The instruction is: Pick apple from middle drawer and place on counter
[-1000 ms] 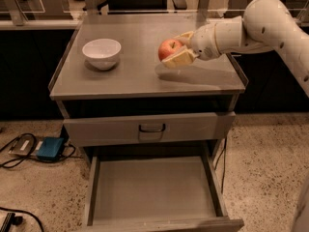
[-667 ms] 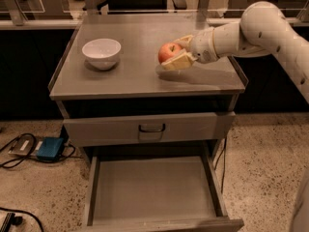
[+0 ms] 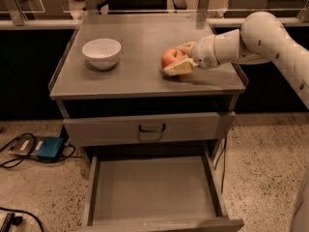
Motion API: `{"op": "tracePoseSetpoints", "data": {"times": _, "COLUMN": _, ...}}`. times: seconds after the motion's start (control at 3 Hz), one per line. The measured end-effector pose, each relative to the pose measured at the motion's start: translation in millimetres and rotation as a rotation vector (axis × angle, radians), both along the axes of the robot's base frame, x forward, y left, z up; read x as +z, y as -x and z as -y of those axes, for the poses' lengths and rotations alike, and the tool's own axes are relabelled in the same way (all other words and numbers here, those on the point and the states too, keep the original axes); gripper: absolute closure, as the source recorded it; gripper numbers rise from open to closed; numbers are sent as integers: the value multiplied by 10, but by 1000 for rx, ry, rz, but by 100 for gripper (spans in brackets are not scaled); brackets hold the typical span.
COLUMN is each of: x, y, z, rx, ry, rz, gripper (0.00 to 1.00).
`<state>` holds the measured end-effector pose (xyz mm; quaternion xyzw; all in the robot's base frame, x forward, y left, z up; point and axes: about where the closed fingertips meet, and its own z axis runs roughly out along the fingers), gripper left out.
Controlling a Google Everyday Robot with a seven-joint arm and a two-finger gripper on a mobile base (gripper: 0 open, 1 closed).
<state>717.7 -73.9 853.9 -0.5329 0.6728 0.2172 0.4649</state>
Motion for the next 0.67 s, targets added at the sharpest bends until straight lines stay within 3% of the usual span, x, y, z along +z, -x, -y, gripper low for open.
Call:
{"op": "tracePoseSetpoints", "data": {"times": 0.33, "x": -42, "y": 2, "z": 17, "rx": -4, "ry": -2, "rz": -5, "gripper": 100}}
{"op": "tracePoseSetpoints", "data": {"times": 0.67, "x": -42, "y": 2, "z": 17, "rx": -4, "ry": -2, "rz": -5, "gripper": 82}}
